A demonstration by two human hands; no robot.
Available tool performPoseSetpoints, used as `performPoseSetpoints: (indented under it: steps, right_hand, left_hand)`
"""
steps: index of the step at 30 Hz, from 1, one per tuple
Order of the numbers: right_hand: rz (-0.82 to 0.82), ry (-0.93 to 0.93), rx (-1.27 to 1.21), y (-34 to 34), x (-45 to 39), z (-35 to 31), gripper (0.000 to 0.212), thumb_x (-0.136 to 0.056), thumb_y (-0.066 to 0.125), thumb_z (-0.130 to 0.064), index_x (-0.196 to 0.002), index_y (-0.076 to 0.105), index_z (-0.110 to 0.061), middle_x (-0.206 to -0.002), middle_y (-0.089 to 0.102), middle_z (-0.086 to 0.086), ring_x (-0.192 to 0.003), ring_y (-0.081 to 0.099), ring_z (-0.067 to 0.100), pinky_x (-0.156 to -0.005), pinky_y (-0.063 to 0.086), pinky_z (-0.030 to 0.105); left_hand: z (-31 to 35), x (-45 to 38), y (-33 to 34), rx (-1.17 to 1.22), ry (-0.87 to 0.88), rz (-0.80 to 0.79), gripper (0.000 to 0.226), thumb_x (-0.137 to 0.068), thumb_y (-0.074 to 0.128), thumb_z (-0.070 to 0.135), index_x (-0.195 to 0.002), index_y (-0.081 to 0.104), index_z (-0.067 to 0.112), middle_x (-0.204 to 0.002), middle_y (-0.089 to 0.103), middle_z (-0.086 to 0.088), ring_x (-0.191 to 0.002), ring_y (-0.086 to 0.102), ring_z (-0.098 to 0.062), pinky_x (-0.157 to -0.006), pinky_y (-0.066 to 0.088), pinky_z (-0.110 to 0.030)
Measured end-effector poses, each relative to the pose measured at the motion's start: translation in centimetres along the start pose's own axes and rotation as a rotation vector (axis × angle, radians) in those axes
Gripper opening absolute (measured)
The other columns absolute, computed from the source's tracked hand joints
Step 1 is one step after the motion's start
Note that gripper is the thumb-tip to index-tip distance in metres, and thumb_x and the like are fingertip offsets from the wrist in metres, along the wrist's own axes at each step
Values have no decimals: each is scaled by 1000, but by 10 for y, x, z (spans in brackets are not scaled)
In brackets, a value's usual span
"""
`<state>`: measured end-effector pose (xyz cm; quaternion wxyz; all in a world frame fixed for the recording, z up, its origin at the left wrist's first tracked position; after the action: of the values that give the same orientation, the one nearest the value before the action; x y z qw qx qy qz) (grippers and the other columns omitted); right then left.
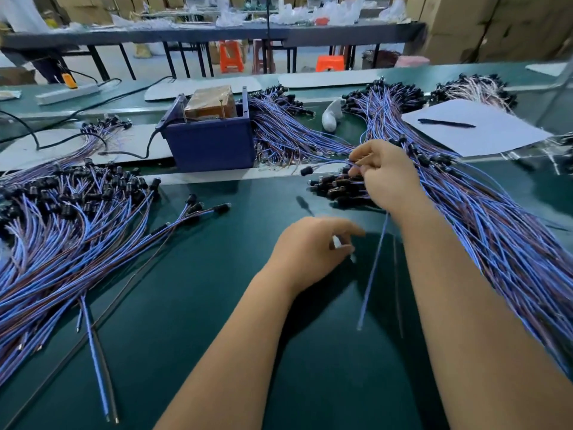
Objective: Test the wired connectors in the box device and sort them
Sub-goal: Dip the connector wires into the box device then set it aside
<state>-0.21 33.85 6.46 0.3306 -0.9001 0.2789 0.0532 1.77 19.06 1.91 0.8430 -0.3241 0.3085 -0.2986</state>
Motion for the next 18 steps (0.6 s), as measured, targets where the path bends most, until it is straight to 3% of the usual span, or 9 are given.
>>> performPoseSetpoints:
  steps: [4, 7, 11, 15, 18]
  right_hand:
    - [57, 8, 123, -42, -7, 10, 35, -90, 38, 5, -94, 60, -22, -90, 68, 2, -79, 64, -2, -70, 47, 26]
    - [95, 74, 310, -52, -7, 19, 33, -88, 44, -1, -99, 63, -25, -102, 69, -1, -106, 62, 22, -96, 45, 42]
    - [186, 55, 517, -31, 5, 2, 34, -89, 51, -12, -116, 65, -27, -120, 63, 8, -116, 46, 33, -94, 34, 40]
    - [140, -77, 447, 29, 21, -34, 33, -89, 51, -11, -114, 66, -25, -120, 62, 7, -115, 49, 31, -94, 35, 38]
    - [-19, -133, 188, 86, 34, -58, 35, -87, 47, -3, -113, 66, -17, -118, 63, 9, -113, 53, 30, -96, 41, 41]
  left_hand:
    - [-13, 2, -6, 52, -85, 29, 23, -87, 66, 18, -101, 70, 36, -77, 61, 22, -66, 52, 2, -75, 52, -32]
    - [-19, 2, -12, 33, -126, 66, 20, -89, 63, 19, -97, 71, 36, -78, 60, 22, -68, 53, 2, -72, 49, -27]
    - [-29, 2, -21, -24, -189, 128, 20, -90, 58, 18, -99, 70, 32, -93, 63, 13, -74, 49, -7, -76, 48, -29]
    - [-52, 11, -55, -119, -365, 337, 23, -89, 54, 16, -103, 70, 26, -107, 61, 5, -95, 57, -17, -77, 45, -30]
    - [-72, 22, -81, -98, -473, 470, 28, -89, 52, 10, -108, 68, 21, -116, 56, -1, -98, 57, -22, -77, 41, -29]
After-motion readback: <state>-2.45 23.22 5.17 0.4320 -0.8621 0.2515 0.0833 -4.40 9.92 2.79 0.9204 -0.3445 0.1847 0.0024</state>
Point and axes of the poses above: each hand's wrist, its own x-axis away from the middle knuckle, its own y-axis out of the palm, z = x × y, the point moved 10 cm from there along -x, towards the middle knuckle
